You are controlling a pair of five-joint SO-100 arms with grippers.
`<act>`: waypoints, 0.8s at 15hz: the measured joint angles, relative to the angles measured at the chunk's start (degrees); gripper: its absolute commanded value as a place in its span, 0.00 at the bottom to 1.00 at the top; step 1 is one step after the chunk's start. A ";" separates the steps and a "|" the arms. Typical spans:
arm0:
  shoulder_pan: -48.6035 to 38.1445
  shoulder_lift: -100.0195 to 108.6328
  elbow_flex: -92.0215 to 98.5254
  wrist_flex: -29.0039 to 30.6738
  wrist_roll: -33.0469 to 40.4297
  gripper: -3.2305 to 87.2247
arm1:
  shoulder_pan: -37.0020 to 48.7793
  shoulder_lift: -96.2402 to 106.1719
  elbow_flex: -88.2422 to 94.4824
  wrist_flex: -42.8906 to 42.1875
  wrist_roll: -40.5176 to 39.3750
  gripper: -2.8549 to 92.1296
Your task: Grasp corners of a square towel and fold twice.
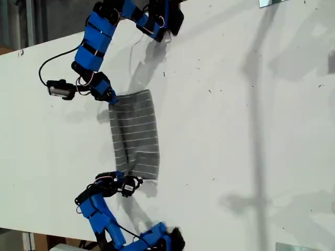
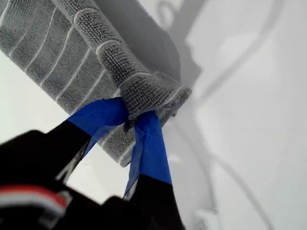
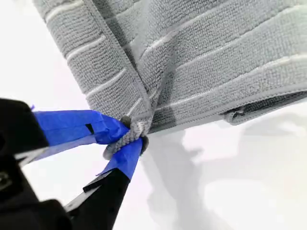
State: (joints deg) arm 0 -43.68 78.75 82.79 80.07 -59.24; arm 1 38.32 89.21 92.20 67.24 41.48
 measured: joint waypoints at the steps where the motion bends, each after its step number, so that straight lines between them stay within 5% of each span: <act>1: 0.00 0.00 -0.79 1.14 0.26 0.03 | 0.00 0.00 0.00 0.09 -0.26 0.03; 6: 7.73 6.68 -0.09 7.03 -1.67 0.03 | -5.54 2.11 0.97 7.29 -2.02 0.03; 12: 19.42 9.40 6.33 5.27 -7.38 0.03 | -14.50 10.72 8.70 10.55 1.05 0.03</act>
State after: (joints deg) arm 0 -24.26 88.15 89.12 85.34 -66.62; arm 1 23.82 99.93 100.90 77.78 42.54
